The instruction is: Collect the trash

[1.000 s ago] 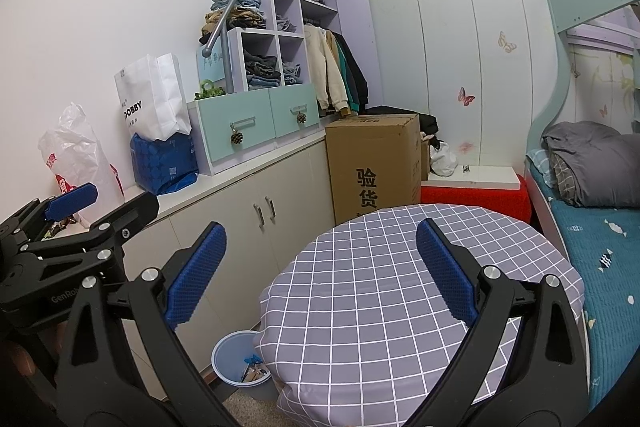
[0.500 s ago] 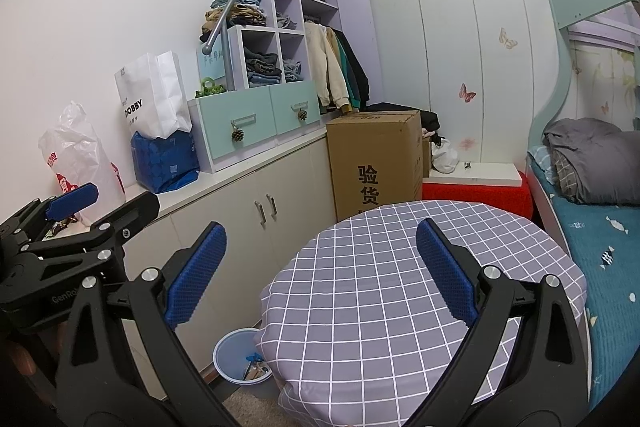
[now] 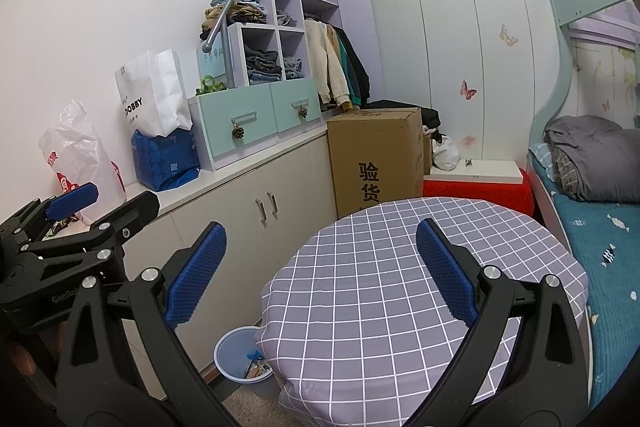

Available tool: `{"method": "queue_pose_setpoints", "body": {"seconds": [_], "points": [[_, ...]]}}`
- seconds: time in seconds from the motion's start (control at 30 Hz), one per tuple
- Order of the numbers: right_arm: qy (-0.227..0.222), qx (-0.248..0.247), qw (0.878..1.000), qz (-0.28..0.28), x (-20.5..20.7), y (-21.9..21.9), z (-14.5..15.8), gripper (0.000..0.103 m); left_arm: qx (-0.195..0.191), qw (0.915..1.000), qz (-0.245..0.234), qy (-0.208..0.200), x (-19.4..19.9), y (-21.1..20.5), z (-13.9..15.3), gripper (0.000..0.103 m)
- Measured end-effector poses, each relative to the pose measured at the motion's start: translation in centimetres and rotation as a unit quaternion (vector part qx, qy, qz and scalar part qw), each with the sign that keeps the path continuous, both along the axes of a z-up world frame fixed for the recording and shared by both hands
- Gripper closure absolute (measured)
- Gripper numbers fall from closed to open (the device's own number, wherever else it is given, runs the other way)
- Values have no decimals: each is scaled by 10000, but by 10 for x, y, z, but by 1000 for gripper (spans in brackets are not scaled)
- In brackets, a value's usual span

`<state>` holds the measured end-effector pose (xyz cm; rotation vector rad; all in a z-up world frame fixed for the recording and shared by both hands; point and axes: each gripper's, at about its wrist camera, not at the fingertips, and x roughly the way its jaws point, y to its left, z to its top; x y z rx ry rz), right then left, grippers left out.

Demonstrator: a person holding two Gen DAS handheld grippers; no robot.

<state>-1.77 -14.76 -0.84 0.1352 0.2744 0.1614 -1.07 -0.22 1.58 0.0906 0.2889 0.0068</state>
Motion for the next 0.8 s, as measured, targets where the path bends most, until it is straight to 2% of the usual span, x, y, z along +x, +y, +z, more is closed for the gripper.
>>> {"method": "queue_pose_setpoints", "body": {"seconds": [0.33, 0.8], "points": [[62, 22, 10000, 15, 2, 5, -7, 9, 17, 10000, 14, 59, 0, 10, -13, 11], [130, 38, 9999, 47, 8, 7, -12, 9, 27, 9999, 11, 121, 0, 19, -14, 11]]}}
